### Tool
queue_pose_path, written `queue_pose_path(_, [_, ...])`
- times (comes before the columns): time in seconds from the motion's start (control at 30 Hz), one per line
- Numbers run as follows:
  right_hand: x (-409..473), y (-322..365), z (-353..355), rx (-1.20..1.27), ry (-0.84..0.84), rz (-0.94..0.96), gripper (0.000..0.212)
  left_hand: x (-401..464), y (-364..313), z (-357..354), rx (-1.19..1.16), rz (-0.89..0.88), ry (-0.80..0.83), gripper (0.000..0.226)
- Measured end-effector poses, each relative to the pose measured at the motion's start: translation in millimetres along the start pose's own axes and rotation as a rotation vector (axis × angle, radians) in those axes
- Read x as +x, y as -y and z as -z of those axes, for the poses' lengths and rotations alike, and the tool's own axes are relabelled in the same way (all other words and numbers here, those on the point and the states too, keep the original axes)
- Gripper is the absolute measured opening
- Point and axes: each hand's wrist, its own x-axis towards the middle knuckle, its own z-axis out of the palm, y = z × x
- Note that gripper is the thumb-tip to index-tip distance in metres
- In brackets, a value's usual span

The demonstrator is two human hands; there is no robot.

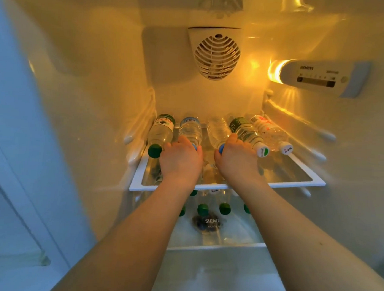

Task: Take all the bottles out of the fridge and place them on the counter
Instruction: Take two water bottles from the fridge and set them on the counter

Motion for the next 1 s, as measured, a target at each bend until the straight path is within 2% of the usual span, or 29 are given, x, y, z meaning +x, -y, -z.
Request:
queue_pose_path(0.13, [2.7, -1.1, -5.9, -0.007, -0.045, 0.007, 0.040, 1.6, 0.3, -3.3, -0.004, 0.001, -0.032, 0.051])
queue_pose_path(0.3, [4.2, -3.9, -11.0, -0.001, -0.051, 0.000, 0.047, 2.4, 2.1, -8.8, -0.019, -0.020, -0.054, 0.048])
queue_pose_path(0.43, [6.2, -4.5, -10.5, 0.039, -0.058, -0.011, 0.040, 4.2, 1.2, -8.0, -0.039, -0.024, -0.037, 0.044])
queue_pose_path(0.6, [-14.0, -6.7, 12.7, 0.199, 0.003, 0.001, 0.034, -4.3, 7.8, 8.6, -0.192, -0.016, 0.036, 0.036])
queue_pose_path(0.9, [-42.2, -14.0, 100.3, 0.140, -0.118, 0.099, 0.031, -39.4, 20.1, 97.8, -0.227, -0.084, 0.068, 0.034])
queue_pose_path(1.0, [-42.6, -11.6, 126.8, 0.087, -0.162, 0.113, 0.033, -36.7, 19.0, 132.5, -0.164, -0.134, 0.058, 0.042])
